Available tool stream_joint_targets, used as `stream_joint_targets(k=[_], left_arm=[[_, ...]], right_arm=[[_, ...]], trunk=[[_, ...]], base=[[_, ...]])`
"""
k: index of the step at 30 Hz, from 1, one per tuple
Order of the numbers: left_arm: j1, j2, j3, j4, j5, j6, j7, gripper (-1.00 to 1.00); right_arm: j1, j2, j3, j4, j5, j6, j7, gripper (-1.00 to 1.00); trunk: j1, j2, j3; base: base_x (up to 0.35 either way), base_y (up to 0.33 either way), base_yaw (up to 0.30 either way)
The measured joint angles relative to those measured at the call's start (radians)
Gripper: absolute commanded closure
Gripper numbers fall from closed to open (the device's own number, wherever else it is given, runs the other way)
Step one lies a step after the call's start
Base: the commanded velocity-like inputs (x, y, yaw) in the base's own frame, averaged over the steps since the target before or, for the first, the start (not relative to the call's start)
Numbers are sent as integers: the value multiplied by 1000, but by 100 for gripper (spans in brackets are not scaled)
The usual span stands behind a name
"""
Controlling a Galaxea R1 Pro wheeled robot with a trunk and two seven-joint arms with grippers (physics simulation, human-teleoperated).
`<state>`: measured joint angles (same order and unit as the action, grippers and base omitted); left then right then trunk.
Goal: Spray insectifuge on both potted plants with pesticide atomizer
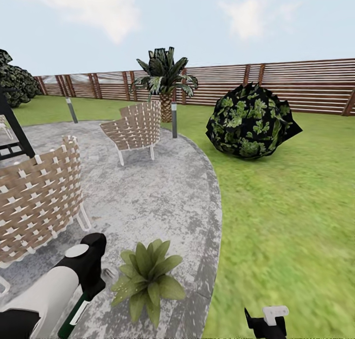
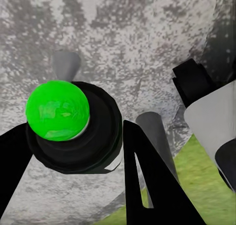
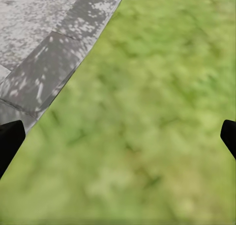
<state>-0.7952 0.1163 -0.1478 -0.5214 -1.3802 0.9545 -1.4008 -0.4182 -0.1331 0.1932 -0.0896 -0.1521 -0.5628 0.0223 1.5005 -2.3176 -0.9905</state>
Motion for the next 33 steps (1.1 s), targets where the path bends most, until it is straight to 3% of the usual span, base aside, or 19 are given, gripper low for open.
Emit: stream_joint_targets(k=[3,11,17,21,33], left_arm=[[7,3,-2,0,-2,0,1,100],[20,45,-3,14,-3,-3,19,100],[25,44,-2,15,-1,-1,29,100],[25,34,1,7,2,1,67,100],[25,35,8,10,13,-3,73,100]], right_arm=[[0,0,0,0,0,0,0,-100],[0,-1,0,0,1,0,2,-100],[0,-2,0,0,1,0,0,-100],[0,-1,0,0,1,0,0,-100],[0,-1,0,0,2,0,0,-100]], trunk=[[0,0,-5],[0,0,-6],[0,0,-6],[0,0,-6],[0,0,-6]], base=[[0,0,0],[0,0,0],[70,19,0],[202,83,0],[10,4,0]])
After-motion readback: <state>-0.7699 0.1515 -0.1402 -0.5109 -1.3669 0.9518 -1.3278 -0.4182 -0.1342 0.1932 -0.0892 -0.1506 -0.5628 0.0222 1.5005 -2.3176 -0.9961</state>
